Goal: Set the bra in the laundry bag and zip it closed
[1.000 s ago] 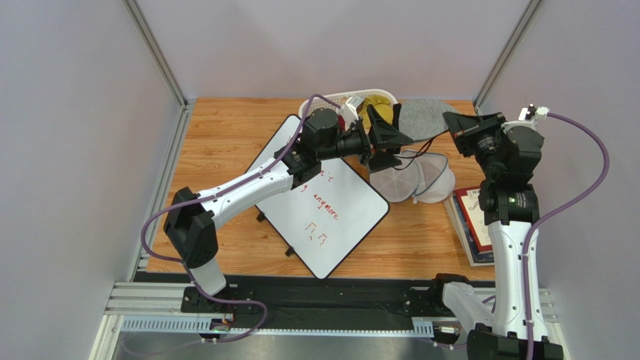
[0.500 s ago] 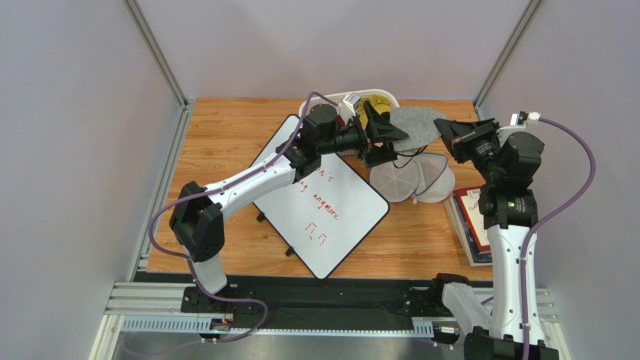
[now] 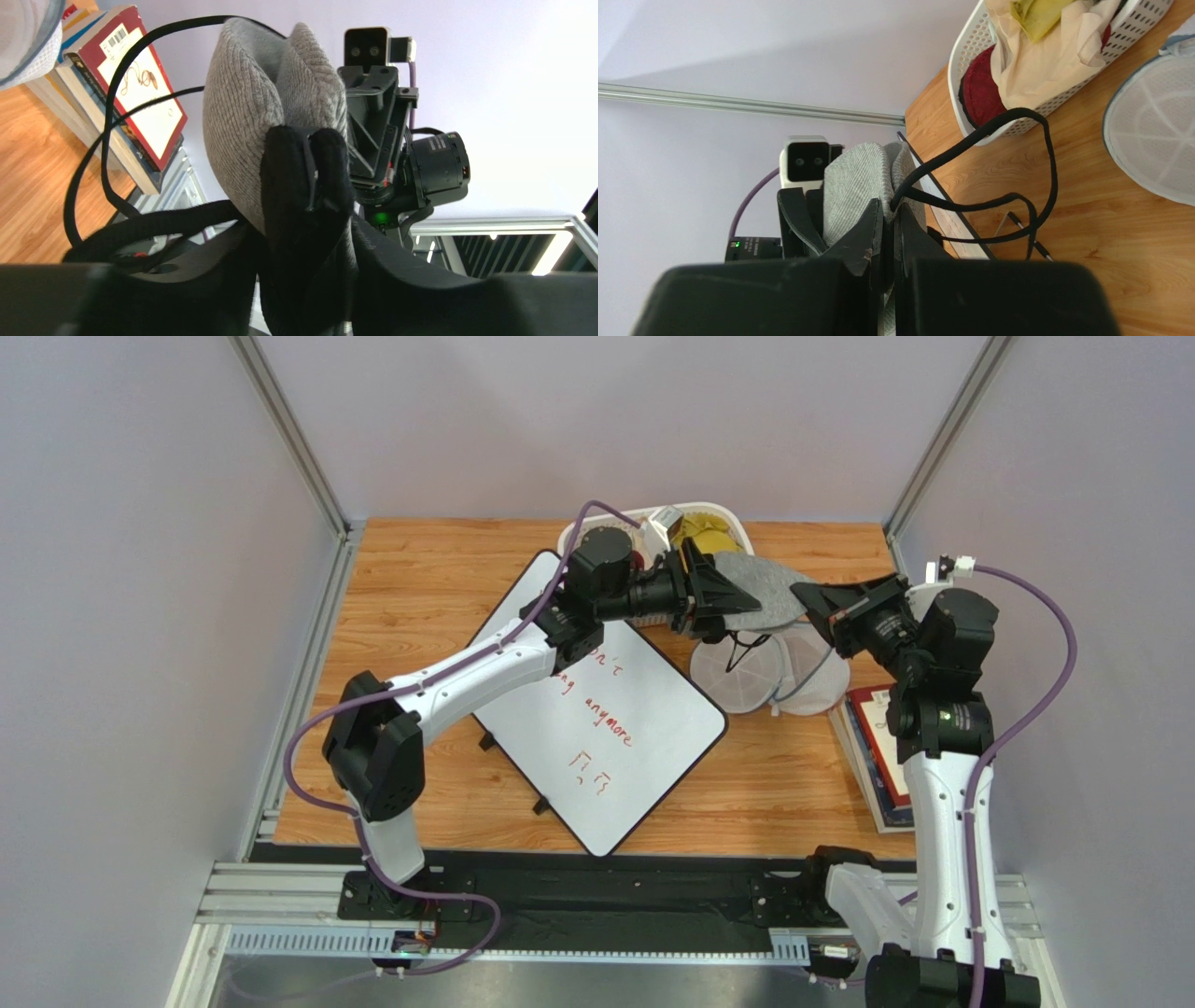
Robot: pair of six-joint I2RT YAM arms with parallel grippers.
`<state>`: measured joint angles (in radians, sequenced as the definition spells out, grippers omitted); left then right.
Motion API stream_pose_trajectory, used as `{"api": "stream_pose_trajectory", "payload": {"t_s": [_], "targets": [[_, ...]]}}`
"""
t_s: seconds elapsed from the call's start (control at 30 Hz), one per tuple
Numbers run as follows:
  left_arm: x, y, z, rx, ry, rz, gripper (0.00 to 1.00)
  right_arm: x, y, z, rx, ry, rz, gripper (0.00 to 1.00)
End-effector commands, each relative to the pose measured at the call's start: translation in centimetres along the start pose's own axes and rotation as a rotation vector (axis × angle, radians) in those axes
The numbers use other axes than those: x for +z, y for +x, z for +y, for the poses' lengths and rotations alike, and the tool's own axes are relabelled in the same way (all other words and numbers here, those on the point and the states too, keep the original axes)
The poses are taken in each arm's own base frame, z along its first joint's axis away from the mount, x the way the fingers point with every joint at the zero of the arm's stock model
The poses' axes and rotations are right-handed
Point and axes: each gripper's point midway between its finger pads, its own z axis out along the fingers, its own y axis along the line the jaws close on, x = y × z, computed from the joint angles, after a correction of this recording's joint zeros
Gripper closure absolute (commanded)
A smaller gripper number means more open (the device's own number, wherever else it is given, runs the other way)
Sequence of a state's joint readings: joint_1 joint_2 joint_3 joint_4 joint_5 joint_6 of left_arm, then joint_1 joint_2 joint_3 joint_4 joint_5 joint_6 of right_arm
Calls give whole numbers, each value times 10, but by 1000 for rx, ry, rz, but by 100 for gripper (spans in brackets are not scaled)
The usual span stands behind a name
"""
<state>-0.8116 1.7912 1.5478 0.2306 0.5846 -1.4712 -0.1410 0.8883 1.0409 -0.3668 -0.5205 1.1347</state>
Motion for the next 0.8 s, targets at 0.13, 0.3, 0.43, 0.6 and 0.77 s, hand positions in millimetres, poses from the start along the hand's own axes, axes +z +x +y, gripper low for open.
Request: {"api": "stream_pose_trajectory", "payload": {"t_s": [0.13,0.3,0.43,0.6,0.77], "targets": [[-4,1,-9,245,-31,19,87,-4,25,-21,-84,39,142,99],[-7,-7,17,349,-179,15,100,-11,28,-31,-169,97,169,81],[-9,-13,28,455,-255,21,100,-15,26,-47,-269,167,170,63],[-21,-28,45,641,-414,23,100,-32,-13,-78,-437,434,39,33],[-25,-30,66,700,-506,95,100,-32,-47,-99,-543,593,-46,28]]}}
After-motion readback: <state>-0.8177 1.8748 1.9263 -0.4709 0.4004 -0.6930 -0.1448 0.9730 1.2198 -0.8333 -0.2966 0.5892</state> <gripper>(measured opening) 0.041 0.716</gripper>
